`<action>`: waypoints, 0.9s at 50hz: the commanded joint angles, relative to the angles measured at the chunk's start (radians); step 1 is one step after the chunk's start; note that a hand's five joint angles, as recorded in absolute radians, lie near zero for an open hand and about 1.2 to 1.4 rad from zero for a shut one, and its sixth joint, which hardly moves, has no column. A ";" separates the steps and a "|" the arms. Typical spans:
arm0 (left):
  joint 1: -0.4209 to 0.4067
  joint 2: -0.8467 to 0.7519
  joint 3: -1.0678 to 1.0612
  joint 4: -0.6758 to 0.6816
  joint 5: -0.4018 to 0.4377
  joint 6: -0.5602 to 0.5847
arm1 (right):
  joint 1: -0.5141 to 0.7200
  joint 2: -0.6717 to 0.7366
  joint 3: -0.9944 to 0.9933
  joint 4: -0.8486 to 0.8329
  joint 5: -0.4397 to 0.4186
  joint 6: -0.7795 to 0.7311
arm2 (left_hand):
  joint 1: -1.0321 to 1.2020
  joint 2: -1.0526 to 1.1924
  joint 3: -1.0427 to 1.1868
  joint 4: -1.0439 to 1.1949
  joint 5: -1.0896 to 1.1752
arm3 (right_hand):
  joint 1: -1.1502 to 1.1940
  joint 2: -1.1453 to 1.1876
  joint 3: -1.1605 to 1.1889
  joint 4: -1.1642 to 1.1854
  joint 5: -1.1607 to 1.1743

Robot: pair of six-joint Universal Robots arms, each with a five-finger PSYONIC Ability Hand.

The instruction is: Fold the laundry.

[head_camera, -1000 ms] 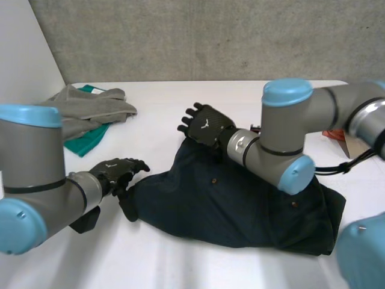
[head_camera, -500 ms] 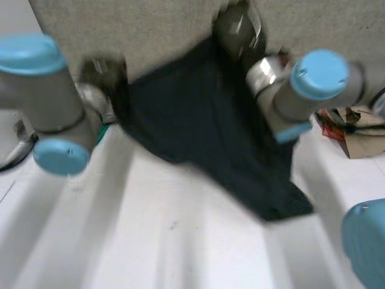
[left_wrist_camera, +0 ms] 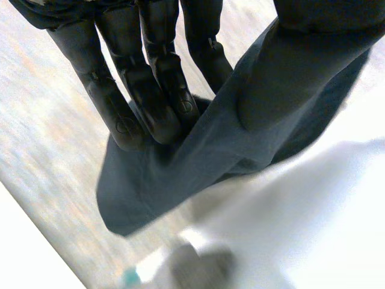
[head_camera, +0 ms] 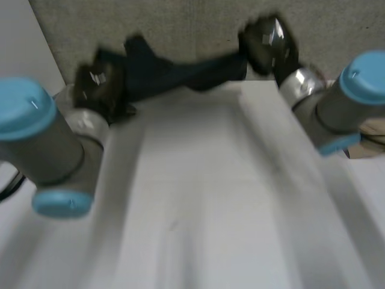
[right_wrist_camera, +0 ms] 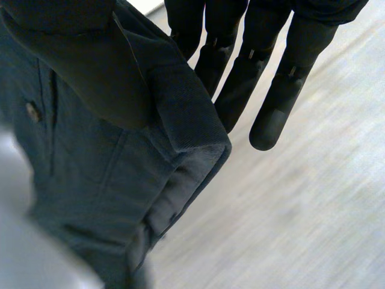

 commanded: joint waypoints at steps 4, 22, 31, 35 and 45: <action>-0.027 -0.127 -0.198 -0.013 0.051 0.050 | 0.001 0.020 0.253 0.432 0.056 -0.170 | 0.244 0.197 0.204 0.197 0.239 | 0.300 0.229 0.210 0.200 0.263; 0.147 0.020 -0.285 -0.111 0.137 -0.052 | 0.031 -0.106 0.376 0.566 0.145 0.071 | -0.686 -0.733 -0.726 -0.734 -0.691 | 0.300 0.229 0.210 0.200 0.263; 0.243 -0.041 -0.287 -0.163 0.413 -0.094 | 0.037 -0.106 0.394 0.542 0.137 0.080 | -0.566 -0.613 -0.606 -0.613 -0.571 | 0.300 0.229 0.210 0.200 0.263; 0.255 -0.059 -0.278 -0.166 0.418 -0.079 | 0.034 -0.109 0.397 0.537 0.139 0.080 | -0.545 -0.592 -0.585 -0.593 -0.550 | 0.300 0.229 0.210 0.200 0.263; 0.253 -0.078 -0.275 -0.168 0.398 -0.006 | 0.030 -0.106 0.397 0.529 0.140 0.077 | -0.522 -0.569 -0.562 -0.569 -0.527 | 0.300 0.229 0.210 0.200 0.263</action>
